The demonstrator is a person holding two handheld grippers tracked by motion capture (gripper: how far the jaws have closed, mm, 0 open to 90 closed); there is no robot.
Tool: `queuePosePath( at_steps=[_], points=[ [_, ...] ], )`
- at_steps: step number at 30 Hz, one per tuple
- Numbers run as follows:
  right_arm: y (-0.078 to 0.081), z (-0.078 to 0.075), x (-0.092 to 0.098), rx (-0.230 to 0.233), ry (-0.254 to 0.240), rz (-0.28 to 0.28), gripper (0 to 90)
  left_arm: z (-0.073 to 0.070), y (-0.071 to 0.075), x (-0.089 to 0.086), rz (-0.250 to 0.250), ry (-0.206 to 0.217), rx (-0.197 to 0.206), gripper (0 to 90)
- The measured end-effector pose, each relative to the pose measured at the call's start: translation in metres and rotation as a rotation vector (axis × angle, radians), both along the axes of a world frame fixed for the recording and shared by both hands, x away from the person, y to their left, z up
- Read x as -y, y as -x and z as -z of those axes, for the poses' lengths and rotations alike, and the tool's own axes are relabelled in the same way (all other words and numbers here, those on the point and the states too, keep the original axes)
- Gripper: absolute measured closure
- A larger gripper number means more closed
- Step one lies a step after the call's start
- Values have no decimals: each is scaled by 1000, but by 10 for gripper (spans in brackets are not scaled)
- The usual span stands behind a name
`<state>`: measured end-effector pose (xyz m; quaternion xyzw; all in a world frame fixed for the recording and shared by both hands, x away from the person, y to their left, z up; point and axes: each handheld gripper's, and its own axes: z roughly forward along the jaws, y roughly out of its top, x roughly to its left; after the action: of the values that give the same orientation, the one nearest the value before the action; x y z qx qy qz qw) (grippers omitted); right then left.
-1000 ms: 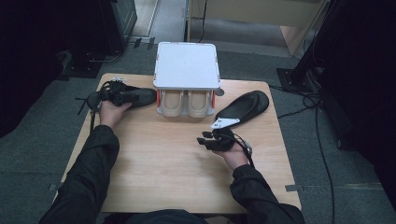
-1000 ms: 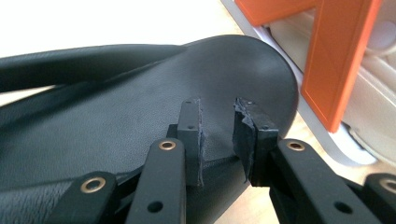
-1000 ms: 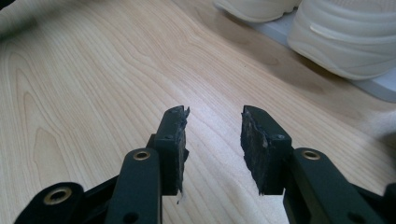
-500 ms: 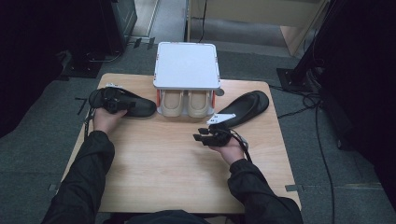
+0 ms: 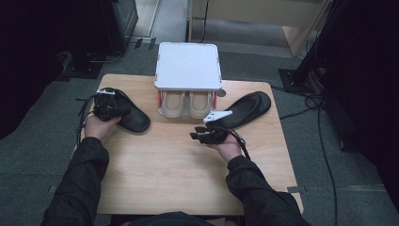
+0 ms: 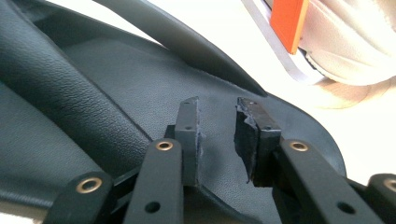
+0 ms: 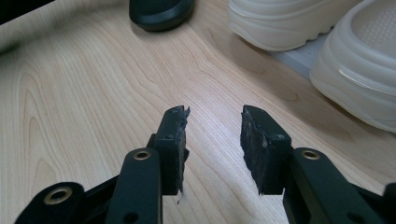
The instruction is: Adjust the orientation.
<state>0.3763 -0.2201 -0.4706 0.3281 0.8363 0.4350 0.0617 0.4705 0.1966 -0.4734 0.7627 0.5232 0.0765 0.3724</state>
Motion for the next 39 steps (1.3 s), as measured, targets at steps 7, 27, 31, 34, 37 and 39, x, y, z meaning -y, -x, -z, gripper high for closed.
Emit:
queuePosePath(
  at_steps=[7, 27, 31, 34, 37, 39],
  points=[
    [0, 1, -1, -13, 2, -3, 612, -25, 13, -19, -64, -22, 77, 560],
    [4, 3, 5, -19, 18, 22, 599, 2, -13, -29, -176, -57, 35, 434],
    [7, 3, 9, -14, 14, 42, 598, 5, -17, -27, -197, -37, 36, 430],
    [10, 4, 13, -12, 20, 49, 598, 11, -23, -23, -202, -70, -3, 412],
    [13, 3, 16, -8, 18, 61, 598, 13, -27, -18, -199, -65, 4, 425],
    [14, 4, 17, -14, 21, 67, 598, 13, -29, -15, -192, -88, 17, 447]
  ],
)
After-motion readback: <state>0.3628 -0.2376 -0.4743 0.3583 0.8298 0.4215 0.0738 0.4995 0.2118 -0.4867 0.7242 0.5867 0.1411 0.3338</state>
